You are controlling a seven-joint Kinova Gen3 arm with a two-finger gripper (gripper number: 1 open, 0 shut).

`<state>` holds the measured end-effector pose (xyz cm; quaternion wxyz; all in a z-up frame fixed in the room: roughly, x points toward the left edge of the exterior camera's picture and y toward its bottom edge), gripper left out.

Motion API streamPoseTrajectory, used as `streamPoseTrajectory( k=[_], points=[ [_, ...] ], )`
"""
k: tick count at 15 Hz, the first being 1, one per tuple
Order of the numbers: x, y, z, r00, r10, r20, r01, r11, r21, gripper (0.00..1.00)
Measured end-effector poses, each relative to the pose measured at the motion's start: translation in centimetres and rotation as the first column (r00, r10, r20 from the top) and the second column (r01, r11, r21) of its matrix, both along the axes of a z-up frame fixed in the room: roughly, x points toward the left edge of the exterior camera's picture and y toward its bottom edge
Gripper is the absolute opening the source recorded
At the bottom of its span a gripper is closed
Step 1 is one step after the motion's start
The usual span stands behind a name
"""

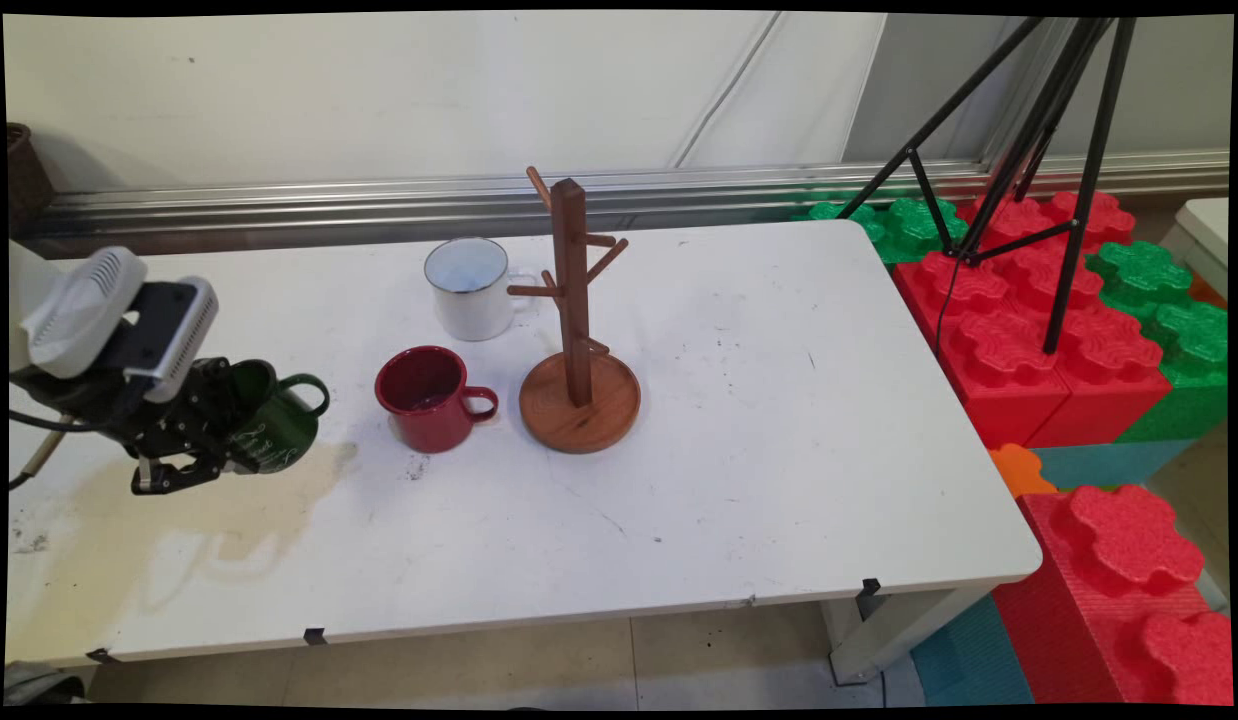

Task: Place the picked object on the table

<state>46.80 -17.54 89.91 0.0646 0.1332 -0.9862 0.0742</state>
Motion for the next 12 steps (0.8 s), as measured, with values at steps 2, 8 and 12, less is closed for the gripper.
streamPoseTrajectory(
  k=[2, 8, 12],
  points=[
    [0.1, -0.4, -1.0, 0.999, -0.018, 0.029, 0.018, 1.0, 0.008, 0.0],
    [-0.3, -1.8, -3.8, 0.996, -0.039, 0.086, 0.036, 0.999, 0.03, 0.0],
    [-1.0, -2.2, -5.5, 0.994, -0.039, 0.104, 0.034, 0.998, 0.048, 0.0]
  ],
)
